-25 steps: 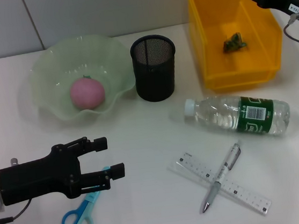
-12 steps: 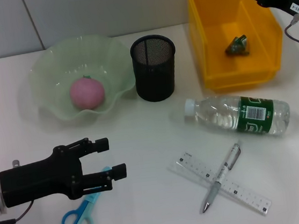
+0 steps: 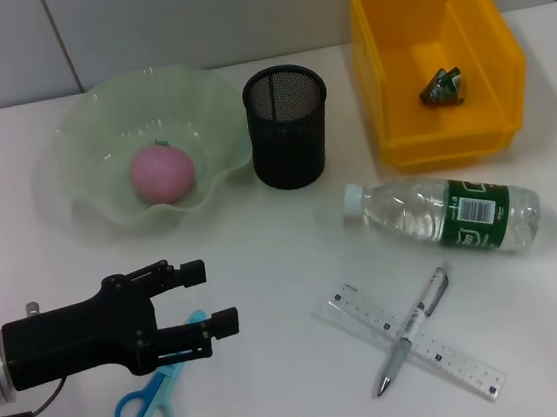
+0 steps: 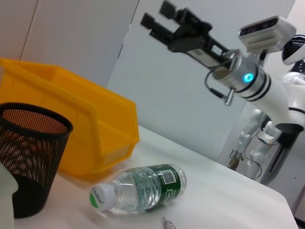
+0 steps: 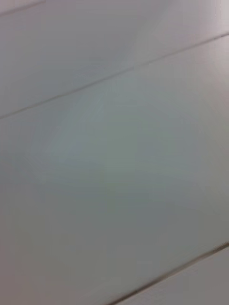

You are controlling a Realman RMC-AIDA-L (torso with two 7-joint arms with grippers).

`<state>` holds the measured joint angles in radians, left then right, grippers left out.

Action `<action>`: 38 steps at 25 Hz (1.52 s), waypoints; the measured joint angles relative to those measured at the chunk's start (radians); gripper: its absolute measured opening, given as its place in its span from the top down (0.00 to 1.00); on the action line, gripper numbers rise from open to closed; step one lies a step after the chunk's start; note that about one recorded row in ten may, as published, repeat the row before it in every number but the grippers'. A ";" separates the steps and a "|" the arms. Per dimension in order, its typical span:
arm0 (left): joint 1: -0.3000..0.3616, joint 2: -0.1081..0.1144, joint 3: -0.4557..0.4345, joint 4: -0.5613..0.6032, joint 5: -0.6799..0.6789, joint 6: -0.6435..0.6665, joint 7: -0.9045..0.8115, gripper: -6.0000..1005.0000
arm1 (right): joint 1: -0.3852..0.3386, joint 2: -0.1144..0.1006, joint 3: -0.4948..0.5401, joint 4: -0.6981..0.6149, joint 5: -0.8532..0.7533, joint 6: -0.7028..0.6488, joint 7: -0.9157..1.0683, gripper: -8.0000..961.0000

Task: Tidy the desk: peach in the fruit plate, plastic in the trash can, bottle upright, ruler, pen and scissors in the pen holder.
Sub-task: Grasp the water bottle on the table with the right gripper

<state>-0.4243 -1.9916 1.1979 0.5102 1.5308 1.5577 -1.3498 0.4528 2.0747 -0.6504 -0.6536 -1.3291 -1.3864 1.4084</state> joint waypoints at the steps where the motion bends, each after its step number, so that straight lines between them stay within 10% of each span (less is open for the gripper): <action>1: 0.000 0.000 0.000 0.000 0.000 0.000 0.000 0.13 | -0.006 -0.001 0.000 -0.015 -0.001 -0.014 0.022 0.26; 8: 0.002 -0.001 0.001 -0.004 0.000 0.004 0.000 0.13 | -0.035 -0.021 -0.012 -0.053 -0.012 -0.118 0.114 0.25; 21: 0.007 -0.006 0.005 -0.006 0.000 0.007 0.006 0.13 | -0.013 -0.135 -0.013 -0.150 -0.213 -0.329 0.355 0.17; 38: 0.004 -0.013 0.004 0.000 0.000 0.010 0.011 0.13 | 0.171 -0.163 -0.054 -0.383 -0.816 -0.477 0.607 0.17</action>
<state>-0.4202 -2.0042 1.2020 0.5106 1.5308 1.5678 -1.3392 0.6238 1.9118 -0.7040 -1.0369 -2.1455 -1.8635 2.0158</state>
